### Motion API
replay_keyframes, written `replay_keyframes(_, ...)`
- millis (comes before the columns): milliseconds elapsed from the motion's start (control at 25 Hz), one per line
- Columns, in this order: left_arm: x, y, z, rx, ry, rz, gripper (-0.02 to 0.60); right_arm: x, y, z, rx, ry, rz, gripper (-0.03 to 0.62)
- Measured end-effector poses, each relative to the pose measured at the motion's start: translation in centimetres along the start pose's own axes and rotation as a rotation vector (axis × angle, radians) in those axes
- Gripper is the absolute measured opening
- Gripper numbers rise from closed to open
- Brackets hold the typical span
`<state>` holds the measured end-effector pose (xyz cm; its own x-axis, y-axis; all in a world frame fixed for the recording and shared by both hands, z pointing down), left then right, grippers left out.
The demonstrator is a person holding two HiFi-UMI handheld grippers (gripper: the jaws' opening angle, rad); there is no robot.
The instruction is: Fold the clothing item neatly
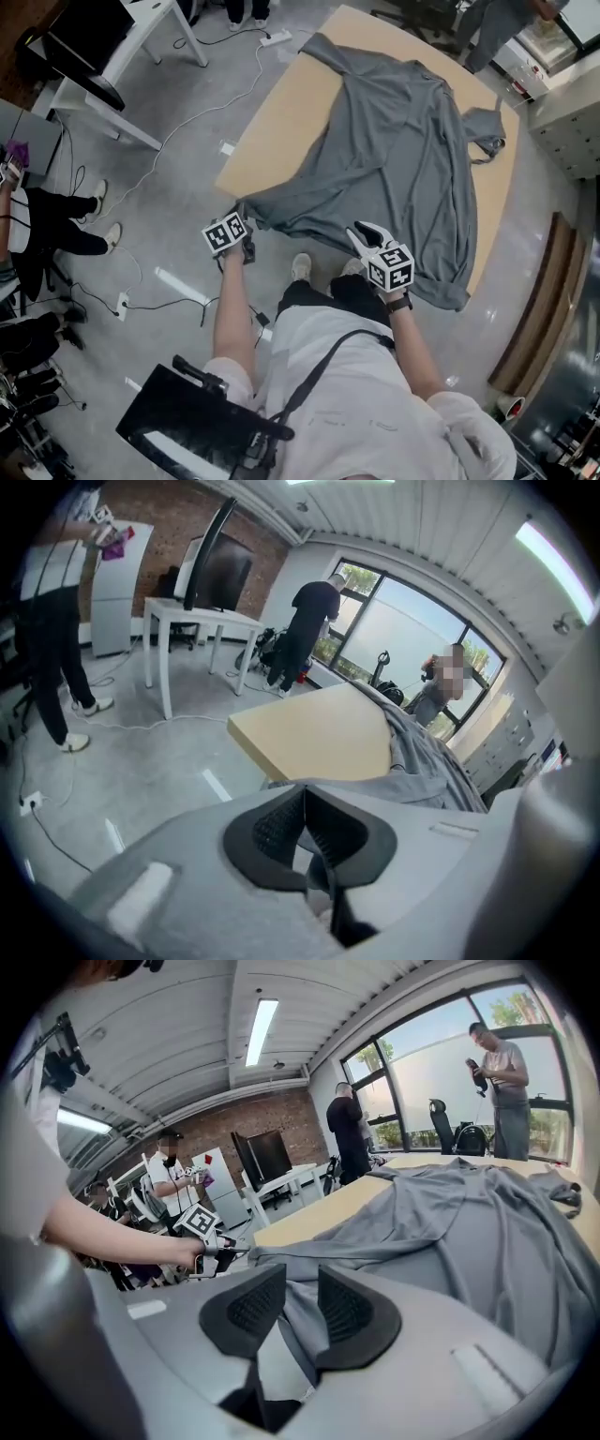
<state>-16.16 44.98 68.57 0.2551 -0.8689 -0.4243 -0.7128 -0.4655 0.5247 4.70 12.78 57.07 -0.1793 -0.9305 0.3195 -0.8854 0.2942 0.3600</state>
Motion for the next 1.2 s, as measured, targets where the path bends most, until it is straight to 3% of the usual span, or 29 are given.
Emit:
replay_keyframes(40, 0.5, -0.6, 0.3, 0.022, 0.026, 0.006, 0.002, 0.3, -0.7, -0.1, 0.007, 0.008, -0.003, 0.112)
replay_keyframes(160, 2.1, -2.6, 0.7, 0.062, 0.078, -0.004, 0.002, 1.3, -2.3, -0.2, 0.033, 0.033, 0.003, 0.112)
replay_keyframes(240, 2.0, -3.1, 0.6, 0.049, 0.084, 0.043, 0.003, 2.0, -3.0, 0.2, 0.046, 0.040, 0.016, 0.112)
replay_keyframes(280, 1.5, -3.1, 0.4, 0.031, 0.058, 0.071, 0.045, 2.2, -3.4, 0.6, 0.046, 0.032, 0.025, 0.112)
replay_keyframes(320, 1.0, -3.1, -0.1, 0.011, 0.013, 0.088, 0.170, 2.2, -4.0, 1.0, 0.046, 0.015, 0.034, 0.112)
replay_keyframes(360, 0.7, -2.9, -0.7, -0.005, -0.035, 0.095, 0.196, 2.3, -4.8, 1.3, 0.048, -0.007, 0.041, 0.112)
replay_keyframes(520, -0.1, -0.8, -3.0, -0.025, -0.176, 0.094, 0.215, 3.3, -8.8, -0.1, 0.049, -0.006, 0.016, 0.112)
replay_keyframes(640, 0.4, 0.2, -3.9, 0.035, -0.279, 0.063, 0.206, 4.2, -11.6, -3.3, 0.003, 0.077, -0.046, 0.110)
replay_keyframes(680, 0.7, -0.1, -3.8, 0.067, -0.274, 0.055, 0.161, 4.2, -12.2, -4.2, -0.010, 0.106, -0.058, 0.110)
replay_keyframes(720, 0.9, -0.6, -3.5, 0.101, -0.247, 0.056, 0.049, 4.2, -12.6, -4.9, -0.017, 0.130, -0.066, 0.110)
replay_keyframes(760, 1.3, -1.2, -3.0, 0.132, -0.210, 0.056, 0.021, 4.1, -12.8, -5.2, -0.017, 0.151, -0.069, 0.110)
replay_keyframes(880, 3.7, -4.0, -1.4, 0.199, -0.088, 0.034, 0.020, 4.6, -12.9, -4.8, 0.014, 0.200, -0.074, 0.110)
replay_keyframes(960, 6.4, -6.4, -0.1, 0.233, 0.041, 0.002, 0.020, 5.2, -12.6, -3.9, 0.045, 0.211, -0.073, 0.107)
replay_keyframes(1200, 17.7, -13.6, 2.1, 0.286, 0.455, -0.212, 0.020, 6.4, -12.0, -1.4, 0.151, 0.224, -0.053, 0.101)
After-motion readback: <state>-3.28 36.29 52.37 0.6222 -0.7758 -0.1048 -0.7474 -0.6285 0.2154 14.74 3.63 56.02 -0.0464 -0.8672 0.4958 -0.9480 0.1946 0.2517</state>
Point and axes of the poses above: the fingertips, and each gripper's own axes: y forward along the fingers, x to its right, z out of its top, the point moved 7 cm from there along -y, backward along the fingers, and after that the axes turned 15 degrees about x, right-handed, at the moved point
